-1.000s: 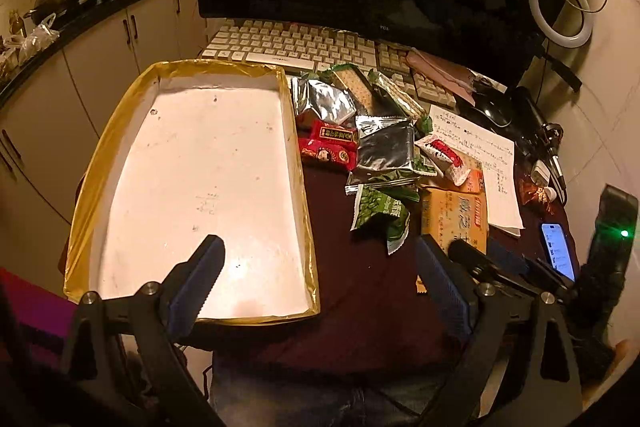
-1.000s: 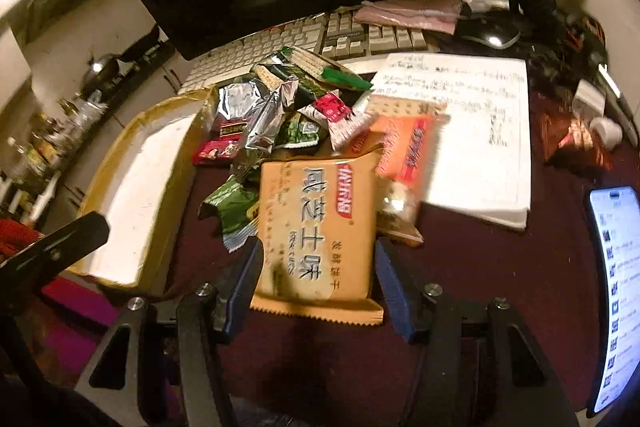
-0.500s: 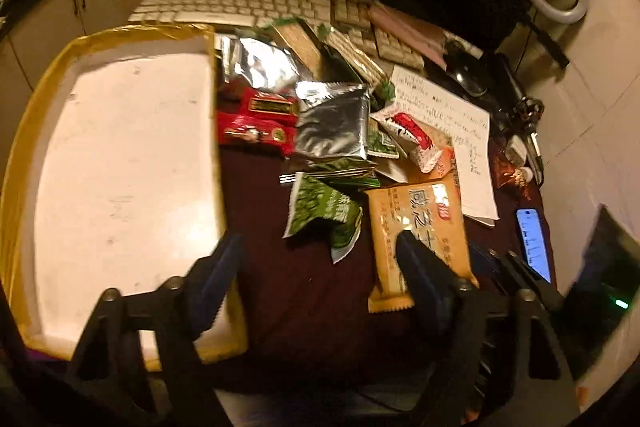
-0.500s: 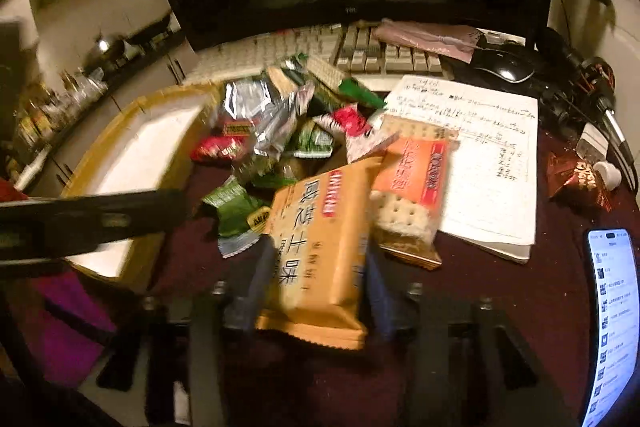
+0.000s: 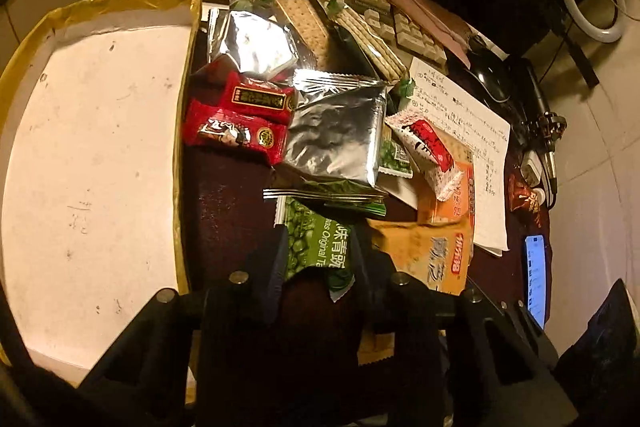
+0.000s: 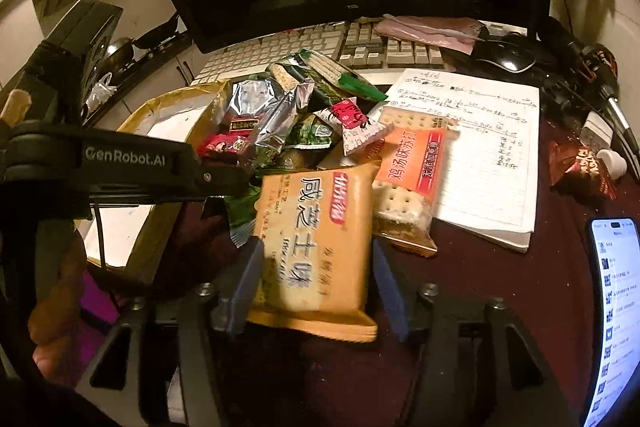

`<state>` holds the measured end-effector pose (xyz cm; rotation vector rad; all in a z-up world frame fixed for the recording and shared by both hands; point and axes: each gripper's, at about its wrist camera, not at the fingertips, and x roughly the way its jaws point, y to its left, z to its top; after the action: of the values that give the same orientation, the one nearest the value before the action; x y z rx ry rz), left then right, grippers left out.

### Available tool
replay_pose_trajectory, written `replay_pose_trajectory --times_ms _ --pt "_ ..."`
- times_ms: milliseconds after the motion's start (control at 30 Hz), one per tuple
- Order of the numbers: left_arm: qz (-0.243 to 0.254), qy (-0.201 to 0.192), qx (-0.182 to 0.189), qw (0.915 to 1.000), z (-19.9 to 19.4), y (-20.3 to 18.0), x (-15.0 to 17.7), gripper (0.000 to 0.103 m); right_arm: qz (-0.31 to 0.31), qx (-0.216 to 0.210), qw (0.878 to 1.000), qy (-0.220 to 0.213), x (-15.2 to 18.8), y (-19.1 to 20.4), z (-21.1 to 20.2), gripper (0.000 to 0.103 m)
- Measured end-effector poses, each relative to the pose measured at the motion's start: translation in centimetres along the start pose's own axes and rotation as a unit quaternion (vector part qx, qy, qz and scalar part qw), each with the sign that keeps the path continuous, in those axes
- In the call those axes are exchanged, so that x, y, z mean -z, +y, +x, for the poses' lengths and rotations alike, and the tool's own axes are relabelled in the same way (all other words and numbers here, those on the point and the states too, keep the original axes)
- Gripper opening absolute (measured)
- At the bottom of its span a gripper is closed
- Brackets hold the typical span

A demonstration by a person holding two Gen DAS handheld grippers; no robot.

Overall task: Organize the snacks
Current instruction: 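Grasp the orange biscuit pack with the right gripper while the left grasps the green pea bag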

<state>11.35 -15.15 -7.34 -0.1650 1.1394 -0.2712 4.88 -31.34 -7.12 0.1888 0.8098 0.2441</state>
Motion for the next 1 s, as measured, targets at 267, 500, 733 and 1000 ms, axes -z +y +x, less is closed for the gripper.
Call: replay_pose_trajectory --times_ms 267,500,733,1000 --pt "-0.002 0.02 -0.014 0.9997 1.1 0.4 0.3 0.064 -0.023 0.031 0.999 0.012 0.1 1.8 1.4 0.066" --pt "-0.008 0.006 0.004 0.9999 0.6 0.5 0.8 0.038 -0.036 0.035 0.999 0.012 0.1 1.9 1.1 0.066" --pt "-0.02 -0.03 0.028 0.999 -2.1 0.9 1.2 0.035 -0.036 0.042 0.998 0.014 -0.2 2.6 1.6 0.068" --pt "-0.042 -0.105 0.021 0.9934 -7.4 4.1 1.2 0.035 -0.064 0.089 0.994 0.021 0.5 3.8 3.0 0.069"
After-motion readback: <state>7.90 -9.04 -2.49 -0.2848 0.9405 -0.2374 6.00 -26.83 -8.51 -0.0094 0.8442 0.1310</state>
